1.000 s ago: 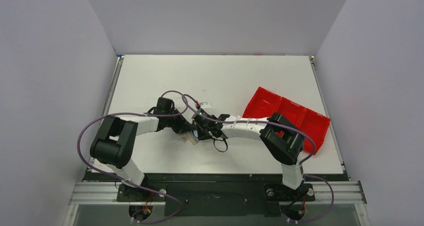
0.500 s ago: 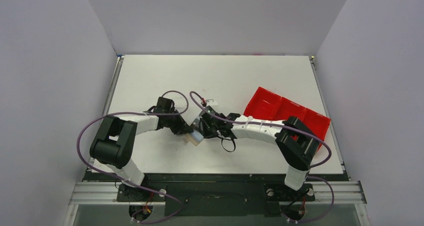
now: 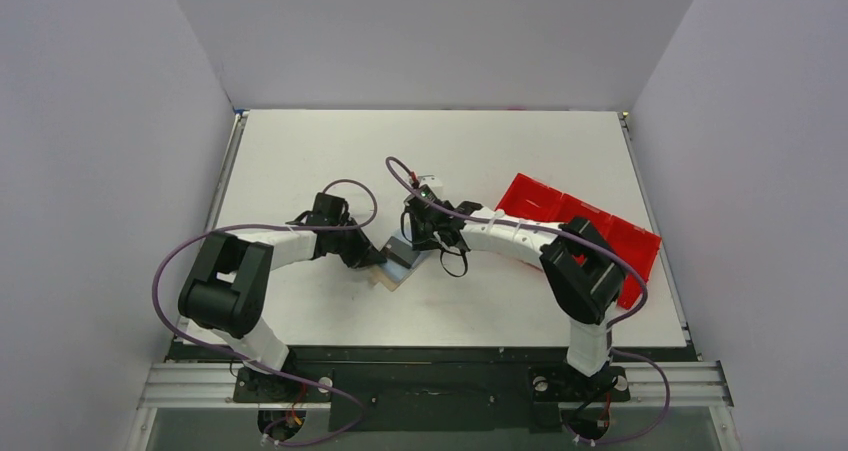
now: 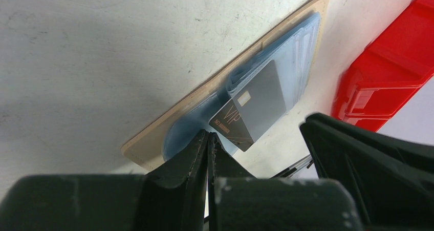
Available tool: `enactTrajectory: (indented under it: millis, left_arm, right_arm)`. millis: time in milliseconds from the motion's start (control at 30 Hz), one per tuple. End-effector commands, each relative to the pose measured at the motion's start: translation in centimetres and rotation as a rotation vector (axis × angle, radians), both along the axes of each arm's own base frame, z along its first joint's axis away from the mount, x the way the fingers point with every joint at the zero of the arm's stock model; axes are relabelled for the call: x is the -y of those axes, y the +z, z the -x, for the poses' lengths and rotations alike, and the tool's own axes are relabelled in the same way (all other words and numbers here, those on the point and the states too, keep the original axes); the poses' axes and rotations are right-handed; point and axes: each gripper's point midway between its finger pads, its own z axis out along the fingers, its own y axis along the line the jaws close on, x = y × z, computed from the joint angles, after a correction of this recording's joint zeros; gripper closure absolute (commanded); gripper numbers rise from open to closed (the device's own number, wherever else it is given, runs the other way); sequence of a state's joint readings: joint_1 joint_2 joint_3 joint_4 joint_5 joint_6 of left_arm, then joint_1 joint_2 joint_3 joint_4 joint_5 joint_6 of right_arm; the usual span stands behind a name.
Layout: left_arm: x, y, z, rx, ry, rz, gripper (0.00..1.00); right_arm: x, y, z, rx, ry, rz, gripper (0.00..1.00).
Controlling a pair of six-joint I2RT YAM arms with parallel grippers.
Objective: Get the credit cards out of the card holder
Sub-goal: Remove the credit card from the card holder.
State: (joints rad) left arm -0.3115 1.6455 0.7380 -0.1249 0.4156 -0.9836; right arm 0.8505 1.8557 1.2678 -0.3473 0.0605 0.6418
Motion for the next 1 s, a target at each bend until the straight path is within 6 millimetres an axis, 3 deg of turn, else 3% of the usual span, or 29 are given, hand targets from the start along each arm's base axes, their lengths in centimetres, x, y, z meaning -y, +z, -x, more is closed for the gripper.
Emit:
enactTrajectory:
  millis: [0, 400, 600, 700, 967]
  left_arm:
    - [0.1, 1.7, -1.3, 0.08, 0.003, 0.015, 1.0]
    - [0.6, 2.6, -1.4, 0.139, 0.011, 0.074, 1.0]
    - [0.9, 3.5, -1.5, 0.186, 0.027, 0.126, 0.92]
    - [0.8, 3.3, -1.4, 0.185, 0.029, 0.121, 0.86]
    - [0.4, 2.0, -1.5, 0.17, 0.042, 0.083, 0.82]
  right_arm:
    - [-0.2, -0.8, -0.7, 0.007, 0.018, 0.05, 0.87]
    - [0.9, -3.7, 0.7, -0.048, -0.01, 0.117, 0.95]
    - [1.5, -5.0, 1.5, -0.073, -0.016, 0.141, 0.98]
    - [1.6, -5.4, 1.6, -0.079, -0.018, 0.148, 0.99]
    - [1.7, -5.7, 1.7, -0.084, -0.02, 0.152, 1.0]
